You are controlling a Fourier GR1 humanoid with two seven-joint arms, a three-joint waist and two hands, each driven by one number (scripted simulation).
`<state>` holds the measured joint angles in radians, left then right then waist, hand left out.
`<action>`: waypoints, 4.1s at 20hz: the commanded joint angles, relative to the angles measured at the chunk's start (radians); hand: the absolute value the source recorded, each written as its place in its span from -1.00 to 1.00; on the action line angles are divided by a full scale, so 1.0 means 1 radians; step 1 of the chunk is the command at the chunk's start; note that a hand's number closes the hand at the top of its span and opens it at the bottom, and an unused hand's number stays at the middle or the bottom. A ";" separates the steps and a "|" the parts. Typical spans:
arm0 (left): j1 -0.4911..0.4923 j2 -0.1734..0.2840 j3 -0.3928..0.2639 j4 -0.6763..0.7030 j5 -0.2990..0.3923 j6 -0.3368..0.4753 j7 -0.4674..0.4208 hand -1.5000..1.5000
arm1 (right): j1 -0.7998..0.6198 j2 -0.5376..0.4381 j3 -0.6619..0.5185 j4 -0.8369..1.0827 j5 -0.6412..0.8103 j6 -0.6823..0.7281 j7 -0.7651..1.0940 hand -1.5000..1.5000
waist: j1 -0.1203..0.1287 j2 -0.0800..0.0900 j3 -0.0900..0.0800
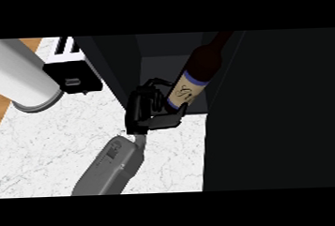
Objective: Pick up the wine, place it into the cabinet and close the cabinet
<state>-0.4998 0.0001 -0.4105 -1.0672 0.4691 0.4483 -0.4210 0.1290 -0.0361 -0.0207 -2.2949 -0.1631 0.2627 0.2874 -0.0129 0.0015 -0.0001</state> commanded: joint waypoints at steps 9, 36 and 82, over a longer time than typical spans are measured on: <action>-0.058 0.000 -0.030 0.272 0.178 -0.053 -0.182 1.00 | -0.051 -0.021 -0.029 -0.003 -0.034 -0.009 0.048 -1.00 | -0.002 0.001 0.000; -0.396 0.000 0.011 0.702 0.485 -0.274 -0.268 1.00 | -0.053 -0.007 -0.009 0.030 -0.046 -0.003 0.024 -1.00 | -0.022 0.007 -0.001; -0.292 0.026 -0.040 0.612 0.409 -0.238 -0.446 -1.00 | -0.009 0.020 0.049 0.036 0.061 -0.013 -0.023 -1.00 | 0.042 -0.014 0.001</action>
<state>-0.8930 -0.0008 -0.4369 -0.3575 0.9025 0.1794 -0.8382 0.0987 -0.0306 0.0036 -2.2847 -0.1405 0.2448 0.3012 -0.0100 0.0091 -0.0093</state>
